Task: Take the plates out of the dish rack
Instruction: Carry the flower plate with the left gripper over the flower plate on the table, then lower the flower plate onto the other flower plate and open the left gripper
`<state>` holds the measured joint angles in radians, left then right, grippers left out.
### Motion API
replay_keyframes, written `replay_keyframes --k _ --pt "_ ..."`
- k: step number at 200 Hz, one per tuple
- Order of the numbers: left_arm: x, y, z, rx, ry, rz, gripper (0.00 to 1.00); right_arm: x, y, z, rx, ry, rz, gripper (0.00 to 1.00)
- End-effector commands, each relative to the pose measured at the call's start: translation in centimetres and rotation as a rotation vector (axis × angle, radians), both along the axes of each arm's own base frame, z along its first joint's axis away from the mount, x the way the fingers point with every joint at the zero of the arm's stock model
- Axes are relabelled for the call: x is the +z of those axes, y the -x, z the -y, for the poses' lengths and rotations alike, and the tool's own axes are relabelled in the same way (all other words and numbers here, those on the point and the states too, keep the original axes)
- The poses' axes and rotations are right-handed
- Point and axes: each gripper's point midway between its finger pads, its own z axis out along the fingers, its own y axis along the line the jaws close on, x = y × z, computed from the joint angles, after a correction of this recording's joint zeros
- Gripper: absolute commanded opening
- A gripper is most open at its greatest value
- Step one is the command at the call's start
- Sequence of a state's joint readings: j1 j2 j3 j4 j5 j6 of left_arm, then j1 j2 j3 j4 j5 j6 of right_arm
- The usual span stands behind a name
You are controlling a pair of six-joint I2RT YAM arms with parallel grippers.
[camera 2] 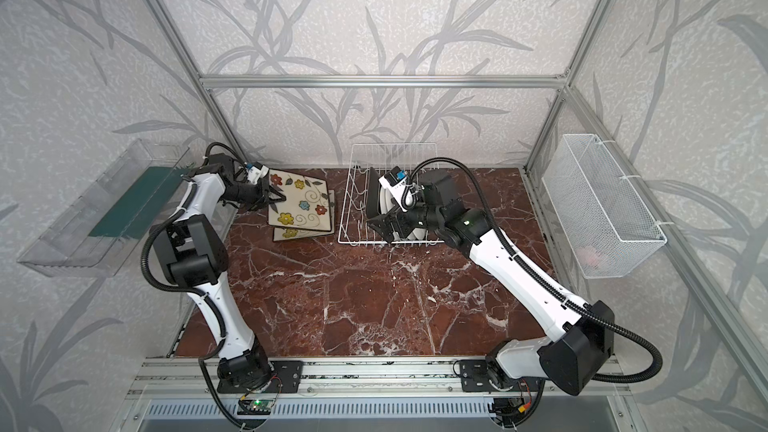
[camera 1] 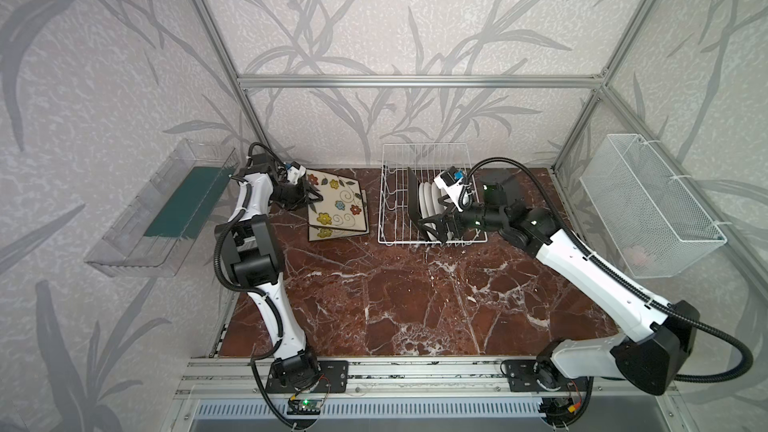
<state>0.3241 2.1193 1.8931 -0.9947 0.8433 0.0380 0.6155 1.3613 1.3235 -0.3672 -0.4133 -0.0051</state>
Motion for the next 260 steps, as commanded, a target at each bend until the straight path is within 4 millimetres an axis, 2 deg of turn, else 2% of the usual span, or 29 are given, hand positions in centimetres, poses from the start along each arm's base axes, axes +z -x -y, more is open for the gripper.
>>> replay_keyframes --k 1,81,131,188,222,260 --pt "3.8 -0.4 1.2 -0.068 0.098 0.105 0.0 0.8 0.0 -0.4 0.02 -0.005 0.017 0.99" --pt "1.9 -1.0 0.7 -0.073 0.12 0.06 0.0 0.6 0.1 0.0 0.01 0.017 0.02 0.99" --pt "-0.1 -1.1 0.5 -0.077 0.138 0.013 0.0 0.6 0.1 0.3 0.006 0.034 0.028 0.99" --pt "-1.1 -1.4 0.0 -0.07 0.151 -0.012 0.0 0.4 -0.1 0.1 0.007 0.037 0.023 0.99" --pt "-1.9 -1.4 -0.4 -0.057 0.145 -0.035 0.11 0.3 -0.2 0.0 0.007 0.038 0.02 0.99" --pt "-2.8 -1.4 -0.8 -0.043 0.134 -0.061 0.17 0.2 -0.3 0.0 0.005 0.041 0.017 0.99"
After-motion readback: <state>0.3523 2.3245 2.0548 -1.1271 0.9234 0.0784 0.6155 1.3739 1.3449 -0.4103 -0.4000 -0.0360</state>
